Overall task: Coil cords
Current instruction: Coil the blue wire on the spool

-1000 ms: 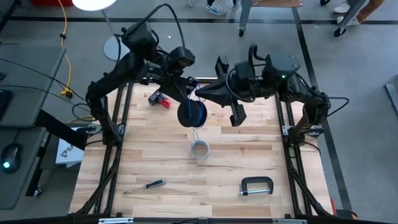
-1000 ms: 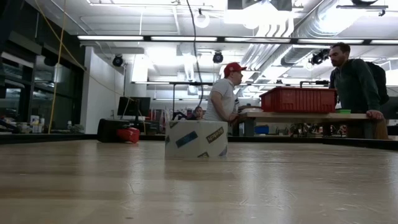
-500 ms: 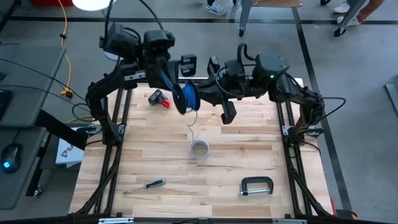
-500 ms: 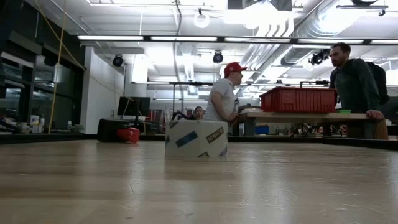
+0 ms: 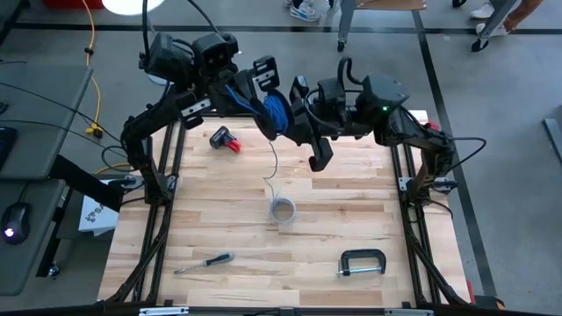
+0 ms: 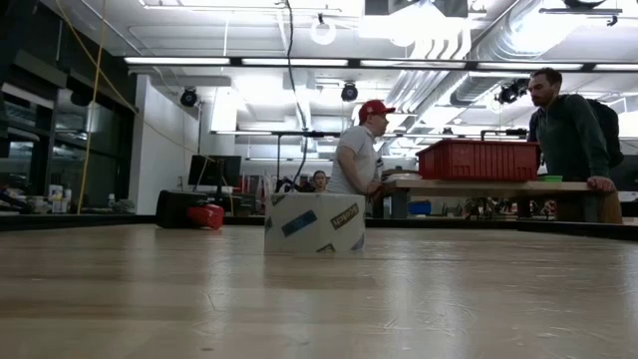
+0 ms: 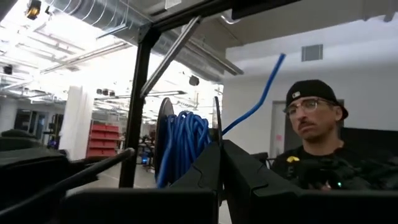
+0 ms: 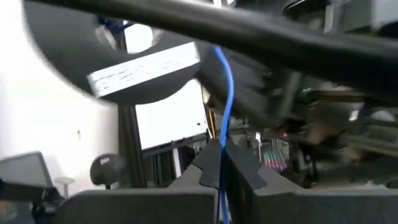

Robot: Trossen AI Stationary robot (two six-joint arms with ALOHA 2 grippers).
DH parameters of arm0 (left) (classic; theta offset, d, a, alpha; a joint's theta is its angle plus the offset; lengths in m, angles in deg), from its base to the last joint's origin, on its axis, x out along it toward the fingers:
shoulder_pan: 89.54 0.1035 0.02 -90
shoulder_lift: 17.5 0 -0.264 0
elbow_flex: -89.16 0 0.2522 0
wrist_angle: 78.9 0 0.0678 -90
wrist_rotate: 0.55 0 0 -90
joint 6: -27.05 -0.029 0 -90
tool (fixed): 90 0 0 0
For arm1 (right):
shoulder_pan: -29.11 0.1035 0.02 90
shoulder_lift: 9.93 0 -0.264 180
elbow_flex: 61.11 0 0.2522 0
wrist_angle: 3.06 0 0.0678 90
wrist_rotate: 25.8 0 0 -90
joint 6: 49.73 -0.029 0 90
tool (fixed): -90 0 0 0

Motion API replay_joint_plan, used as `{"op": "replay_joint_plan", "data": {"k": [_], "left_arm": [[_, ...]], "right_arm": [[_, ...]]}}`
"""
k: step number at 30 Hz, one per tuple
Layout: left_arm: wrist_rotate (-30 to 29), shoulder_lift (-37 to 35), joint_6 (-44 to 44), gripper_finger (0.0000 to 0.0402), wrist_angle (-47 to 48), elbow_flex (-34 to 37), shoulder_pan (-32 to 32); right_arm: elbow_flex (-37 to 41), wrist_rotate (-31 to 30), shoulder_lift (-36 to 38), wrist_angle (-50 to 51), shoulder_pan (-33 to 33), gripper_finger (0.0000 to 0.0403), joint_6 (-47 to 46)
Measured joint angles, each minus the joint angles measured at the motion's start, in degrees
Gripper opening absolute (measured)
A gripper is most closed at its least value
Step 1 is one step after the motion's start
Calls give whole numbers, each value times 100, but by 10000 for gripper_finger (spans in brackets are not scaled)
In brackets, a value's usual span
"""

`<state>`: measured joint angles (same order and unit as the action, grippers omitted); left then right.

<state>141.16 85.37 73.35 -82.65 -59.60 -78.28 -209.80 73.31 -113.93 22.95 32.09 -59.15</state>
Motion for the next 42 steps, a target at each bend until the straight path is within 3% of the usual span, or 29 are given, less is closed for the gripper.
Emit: {"op": "replay_joint_plan", "data": {"k": [8,21,32,36,42], "left_arm": [[-531,4,-774,0,-229,2,-74],[-498,-192,-937,1,-290,11,324],[-279,-530,-954,1,766,10,826],[-287,-632,-1241,1,1049,-1,898],[-225,-785,-1507,1,1217,-4,1102]], "right_arm": [[0,168,-202,-369,-48,0,-612],[-9,337,-87,-203,52,0,-617],[-2,-74,25,-21,76,4,-724],[7,-47,21,109,90,46,-709],[7,-314,21,400,131,148,-342]]}}
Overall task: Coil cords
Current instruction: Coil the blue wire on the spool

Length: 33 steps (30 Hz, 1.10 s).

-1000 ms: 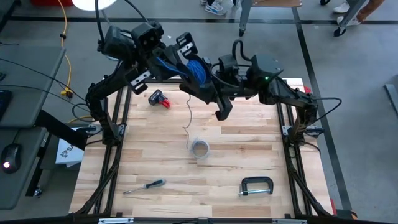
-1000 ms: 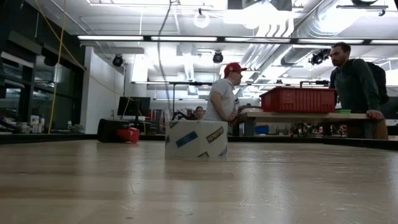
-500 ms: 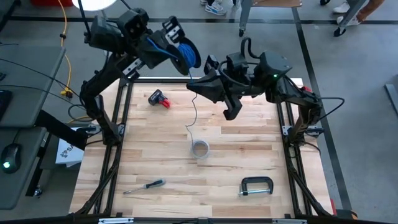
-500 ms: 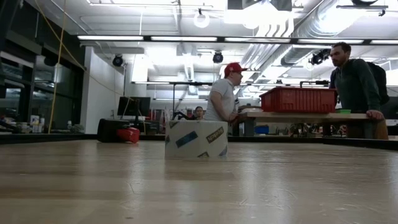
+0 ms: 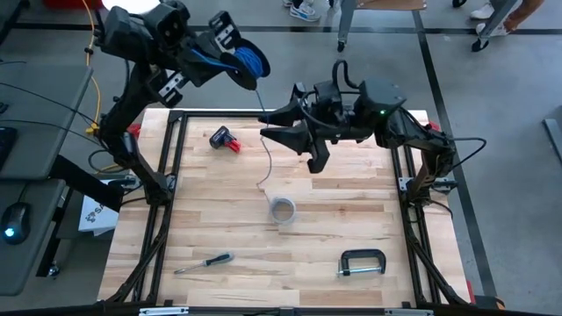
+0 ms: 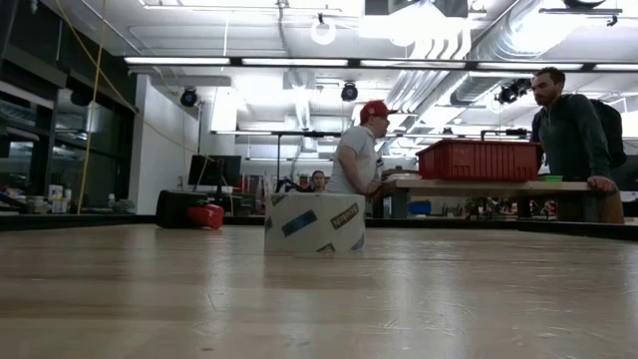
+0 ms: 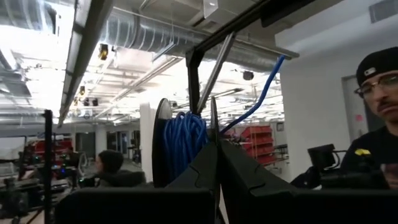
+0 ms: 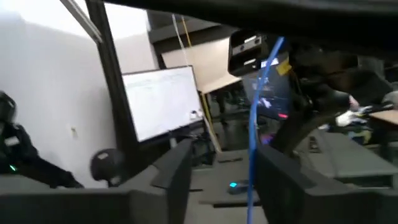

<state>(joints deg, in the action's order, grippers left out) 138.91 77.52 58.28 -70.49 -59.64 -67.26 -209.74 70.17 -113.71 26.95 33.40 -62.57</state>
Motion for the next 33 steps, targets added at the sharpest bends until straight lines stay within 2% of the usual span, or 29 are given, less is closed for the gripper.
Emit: {"op": "replay_joint_plan", "data": {"k": [4,12,20,24,33], "left_arm": [[6,-103,-53,1,18,0,114],[-13,-176,-292,1,-17,0,175],[-123,-171,-404,1,-42,0,173],[-179,-168,-389,1,-49,2,173],[-204,-168,-389,1,-50,4,171]], "right_arm": [[0,-605,2,265,18,183,584],[-2,-1936,-63,625,1,187,1181],[-4,-2045,-430,662,-61,188,1182],[-4,-2374,-633,575,-124,188,1184],[-4,-2189,-945,90,-212,188,1136]]}}
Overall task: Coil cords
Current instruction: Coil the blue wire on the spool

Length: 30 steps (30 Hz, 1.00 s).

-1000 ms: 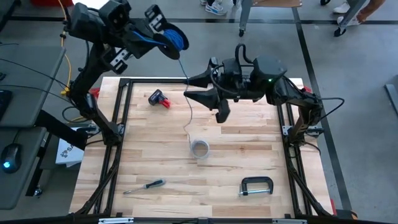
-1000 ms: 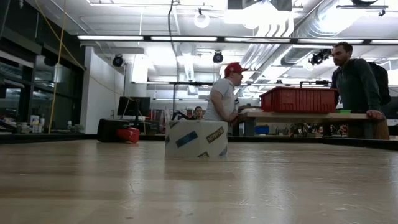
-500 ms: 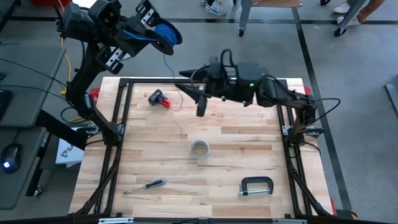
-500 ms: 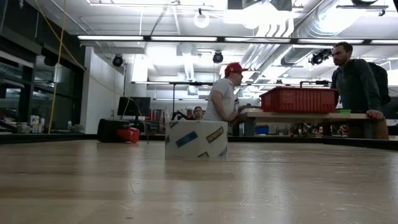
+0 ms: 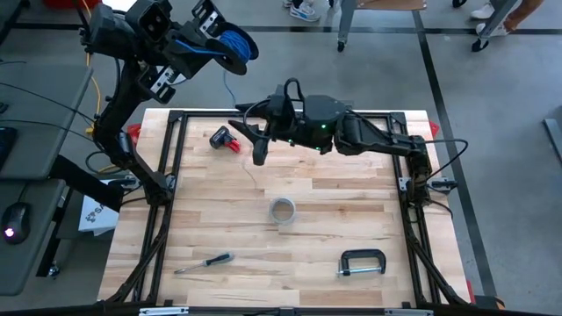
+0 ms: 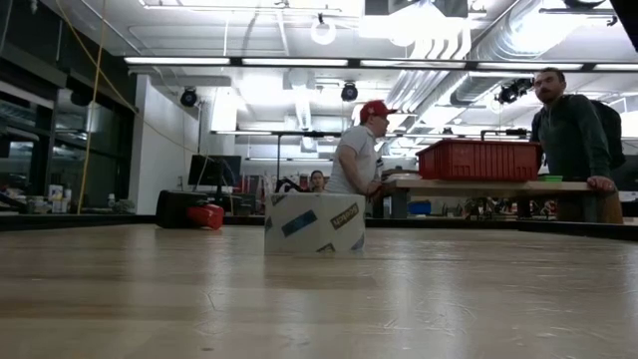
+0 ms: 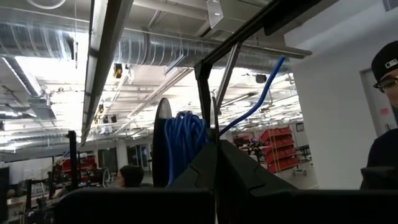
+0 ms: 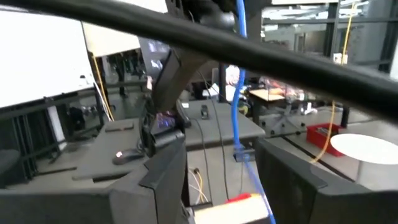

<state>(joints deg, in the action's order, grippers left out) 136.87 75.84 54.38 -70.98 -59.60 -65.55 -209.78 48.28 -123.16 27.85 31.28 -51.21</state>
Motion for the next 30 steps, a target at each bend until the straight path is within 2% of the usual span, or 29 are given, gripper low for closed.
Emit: {"op": "replay_joint_plan", "data": {"k": [8,11,18,23,30], "left_arm": [[-4,0,2,1,2,0,0],[-7,0,2,1,2,0,0],[-9,0,2,1,2,0,0],[-9,0,-9,1,0,0,0],[-10,-14,-240,1,3,1,98]], "right_arm": [[0,31,-4,-103,-32,186,14],[0,29,-4,29,-31,174,28],[0,29,-5,179,-28,99,37],[0,-2,-4,190,-9,14,52],[0,-46,17,234,134,1,143]]}}
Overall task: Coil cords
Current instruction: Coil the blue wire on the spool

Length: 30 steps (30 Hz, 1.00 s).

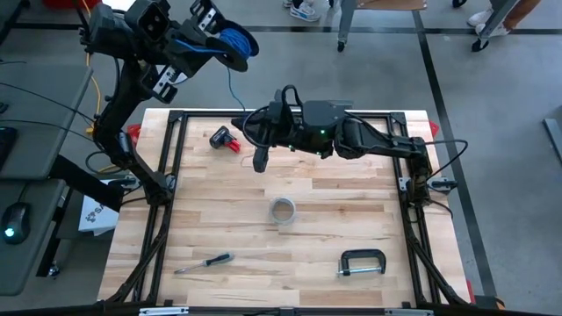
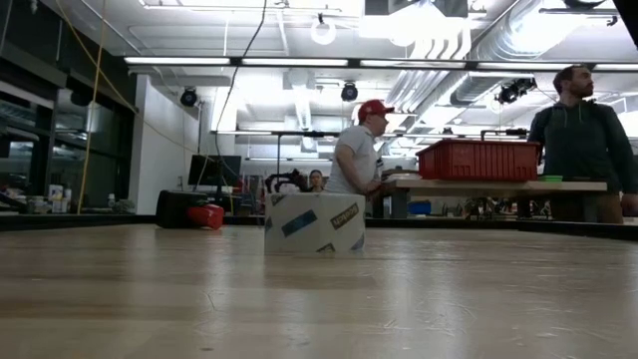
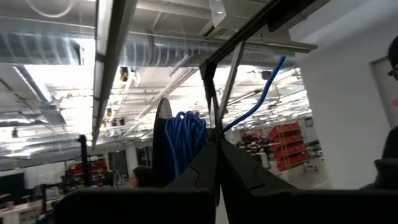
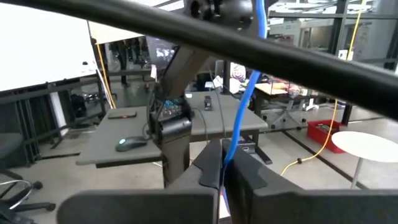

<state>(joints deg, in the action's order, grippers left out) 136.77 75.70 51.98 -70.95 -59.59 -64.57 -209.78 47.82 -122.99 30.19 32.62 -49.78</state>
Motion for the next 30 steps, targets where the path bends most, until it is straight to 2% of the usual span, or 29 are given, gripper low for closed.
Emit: {"op": "replay_joint_plan", "data": {"k": [6,9,17,23,26,30], "left_arm": [[-49,-97,34,1,43,5,351],[-147,-211,40,1,408,5,552],[-271,-392,1,1,2468,0,914],[-284,-408,-3,1,3576,1,1000],[-285,-403,-68,1,3804,1,1006],[-305,-463,-161,1,3641,1,1109]], "right_arm": [[0,-245,107,454,74,1,3],[-2,-266,241,810,80,0,-112],[0,-250,675,1179,215,0,-96],[-2,-271,906,1286,282,0,45],[0,-271,1012,1467,307,0,29],[-2,-345,1113,1738,403,0,-39]]}}
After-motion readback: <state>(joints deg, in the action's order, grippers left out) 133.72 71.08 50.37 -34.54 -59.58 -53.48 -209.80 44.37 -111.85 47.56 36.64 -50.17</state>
